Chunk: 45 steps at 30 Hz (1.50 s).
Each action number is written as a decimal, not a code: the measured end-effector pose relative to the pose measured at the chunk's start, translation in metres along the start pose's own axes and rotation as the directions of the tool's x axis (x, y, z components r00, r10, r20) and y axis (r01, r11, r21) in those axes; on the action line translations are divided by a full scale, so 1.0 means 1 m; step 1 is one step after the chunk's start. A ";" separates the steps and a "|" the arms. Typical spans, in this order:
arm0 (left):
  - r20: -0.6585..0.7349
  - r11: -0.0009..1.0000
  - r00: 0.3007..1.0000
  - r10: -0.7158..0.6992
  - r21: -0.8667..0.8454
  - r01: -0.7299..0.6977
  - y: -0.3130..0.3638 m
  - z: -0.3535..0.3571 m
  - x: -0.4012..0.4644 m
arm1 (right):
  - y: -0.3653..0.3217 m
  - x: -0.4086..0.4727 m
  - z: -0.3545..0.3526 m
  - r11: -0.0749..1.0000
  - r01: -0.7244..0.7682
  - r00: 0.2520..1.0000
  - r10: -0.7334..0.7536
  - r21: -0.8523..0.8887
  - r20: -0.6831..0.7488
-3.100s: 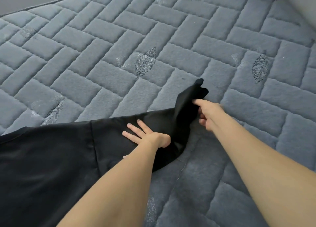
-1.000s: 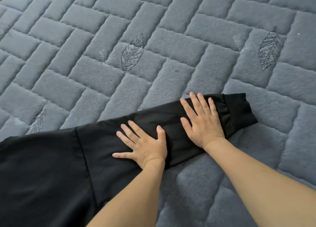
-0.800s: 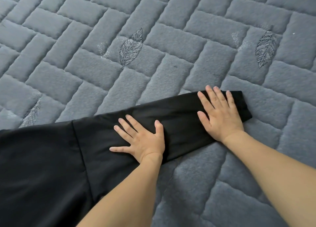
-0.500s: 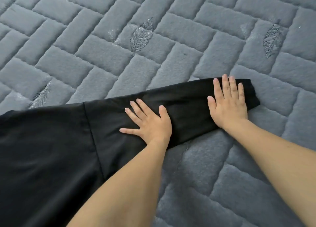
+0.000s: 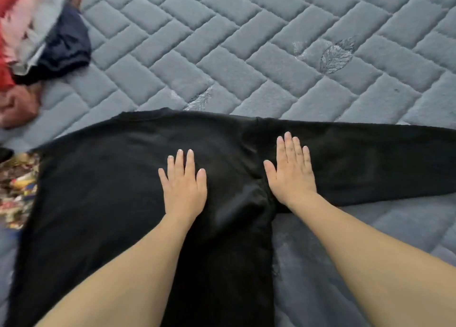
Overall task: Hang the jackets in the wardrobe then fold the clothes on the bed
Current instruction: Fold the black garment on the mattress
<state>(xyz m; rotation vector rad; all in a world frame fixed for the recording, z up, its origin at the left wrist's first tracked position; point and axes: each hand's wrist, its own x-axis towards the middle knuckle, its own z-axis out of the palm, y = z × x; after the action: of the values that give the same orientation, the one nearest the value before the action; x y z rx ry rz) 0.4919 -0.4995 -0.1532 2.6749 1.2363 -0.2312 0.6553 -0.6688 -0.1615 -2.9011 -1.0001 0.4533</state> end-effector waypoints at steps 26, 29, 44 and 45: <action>0.059 0.596 0.784 -0.617 -0.616 0.515 -0.517 -0.115 0.027 | -0.607 0.048 0.102 0.893 0.449 0.892 -0.450 -0.024 -0.034; 0.045 0.662 0.779 -0.625 -0.498 0.560 -0.513 -0.103 0.064 | -0.611 0.054 0.119 0.900 0.435 0.893 -0.437 -0.035 -0.108; -0.282 0.722 0.683 -0.674 -0.447 0.528 -0.608 -0.120 0.028 | -0.614 0.052 0.119 0.907 0.406 0.904 -0.417 -0.113 -0.091; -0.327 0.810 0.757 -0.566 -0.389 0.438 -0.600 -0.126 0.048 | -0.614 0.053 0.119 0.907 0.406 0.904 -0.416 -0.113 -0.092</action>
<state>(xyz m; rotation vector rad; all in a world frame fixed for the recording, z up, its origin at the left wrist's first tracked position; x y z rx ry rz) 0.0716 -0.0532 -0.1029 2.1364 1.9502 0.4742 0.2941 -0.1573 -0.2083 -2.6356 -1.5979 0.2166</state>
